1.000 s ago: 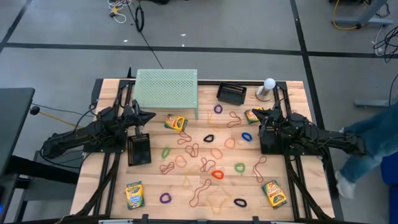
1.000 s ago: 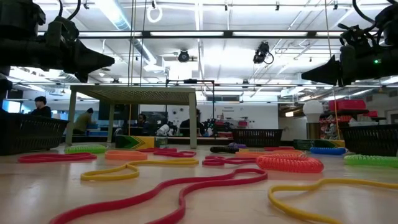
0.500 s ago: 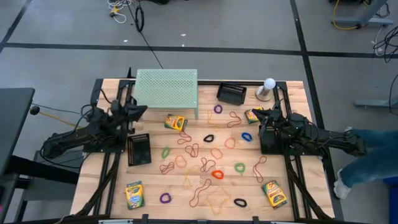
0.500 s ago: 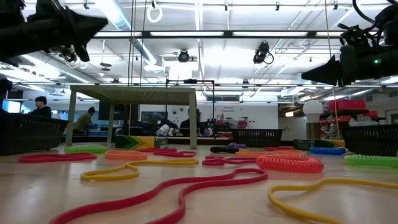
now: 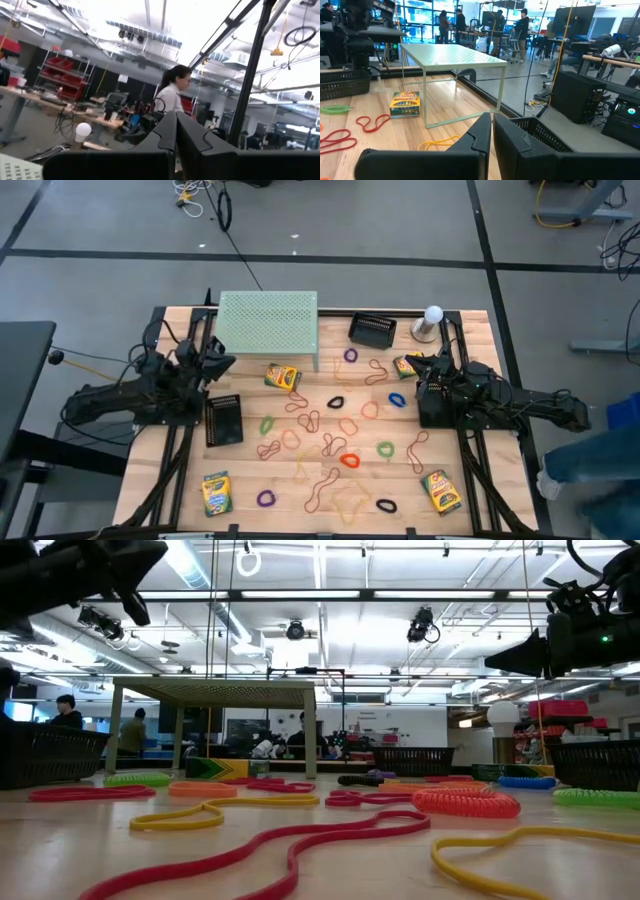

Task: Pick & Place Office Desk Supplies
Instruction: Put the left black bin on the shelf

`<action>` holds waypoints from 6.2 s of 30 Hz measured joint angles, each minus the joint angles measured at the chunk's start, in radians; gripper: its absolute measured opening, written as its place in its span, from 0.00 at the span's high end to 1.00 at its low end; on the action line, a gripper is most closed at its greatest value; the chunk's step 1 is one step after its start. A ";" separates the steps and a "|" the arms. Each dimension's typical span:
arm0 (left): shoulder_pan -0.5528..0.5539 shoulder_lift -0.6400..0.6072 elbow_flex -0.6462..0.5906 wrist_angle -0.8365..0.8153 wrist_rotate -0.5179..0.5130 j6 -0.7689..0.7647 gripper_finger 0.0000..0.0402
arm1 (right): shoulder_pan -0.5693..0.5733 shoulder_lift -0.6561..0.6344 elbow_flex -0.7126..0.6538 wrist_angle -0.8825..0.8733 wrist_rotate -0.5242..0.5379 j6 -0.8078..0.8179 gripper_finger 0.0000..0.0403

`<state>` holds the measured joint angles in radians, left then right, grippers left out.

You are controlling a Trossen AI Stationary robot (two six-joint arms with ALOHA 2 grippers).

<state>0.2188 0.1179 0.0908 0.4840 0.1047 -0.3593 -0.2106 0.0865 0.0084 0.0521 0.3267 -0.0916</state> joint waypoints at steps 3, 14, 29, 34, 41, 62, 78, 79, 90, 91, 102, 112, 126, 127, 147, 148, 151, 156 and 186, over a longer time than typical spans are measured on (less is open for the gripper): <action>-0.059 0.070 0.074 -0.136 -0.074 0.055 0.98 | 0.000 0.000 0.000 0.000 0.000 0.000 0.93; -0.266 0.404 0.413 -0.680 -0.385 0.076 0.98 | 0.000 0.000 0.000 0.000 0.000 0.000 0.93; -0.575 0.659 0.567 -1.187 -0.588 -0.585 0.98 | 0.000 0.000 0.000 0.000 0.000 0.000 0.93; -0.652 0.726 0.567 -1.352 -0.579 -0.889 0.98 | 0.000 0.000 0.000 0.000 0.000 0.000 0.93; -0.673 0.858 0.567 -1.372 -0.397 -1.069 0.87 | 0.000 0.000 0.000 0.000 0.000 0.000 0.93; -0.670 1.139 0.567 -1.353 -0.347 -1.268 0.51 | 0.000 0.000 0.000 0.000 0.000 0.000 0.93; -0.672 1.145 0.637 -1.346 -0.295 -0.916 0.96 | 0.000 0.000 0.000 0.000 0.000 0.000 0.93; -0.676 1.145 0.661 -1.345 -0.307 -0.871 0.95 | 0.000 0.000 0.000 0.000 0.000 0.000 0.93; -0.688 1.145 0.941 -1.349 -0.424 -0.409 0.95 | 0.000 0.000 0.000 0.000 0.000 0.000 0.93; -0.685 1.145 0.964 -1.355 -0.431 -0.363 0.95 | 0.000 0.000 0.000 0.000 0.000 0.000 0.93; -0.551 1.145 1.263 -1.605 -0.606 0.163 0.96 | 0.000 0.000 0.000 0.000 0.000 0.000 0.93; -0.084 1.110 1.306 -1.709 -0.582 0.731 0.96 | 0.000 0.000 0.000 0.000 0.000 0.000 0.93; 0.548 1.159 1.305 -1.589 -0.260 1.201 0.96 | 0.000 0.000 0.000 0.000 0.000 0.000 0.93; 0.560 1.167 1.305 -1.588 -0.256 1.206 0.96 | 0.000 0.000 0.000 0.000 0.000 0.000 0.93; 0.621 1.185 1.179 -1.512 -0.241 1.252 0.94 | 0.000 0.000 0.000 0.000 0.000 0.000 0.93; 0.621 1.185 1.179 -1.515 -0.242 1.251 0.93 | 0.000 0.000 0.000 0.000 0.000 0.000 0.93; 0.621 1.185 1.179 -1.522 -0.245 1.249 0.91 | 0.000 0.000 0.000 0.000 0.000 0.000 0.93; 0.621 1.185 1.179 -1.521 -0.263 1.211 0.88 | 0.000 0.000 0.000 0.000 0.000 0.000 0.93; 0.575 1.167 1.179 -1.487 -0.377 1.153 0.78 | 0.000 0.000 0.000 0.000 0.000 0.000 0.93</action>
<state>0.7942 1.2846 1.2697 -1.0029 -0.2726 0.7935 -0.2107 0.0865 0.0085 0.0521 0.3267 -0.0914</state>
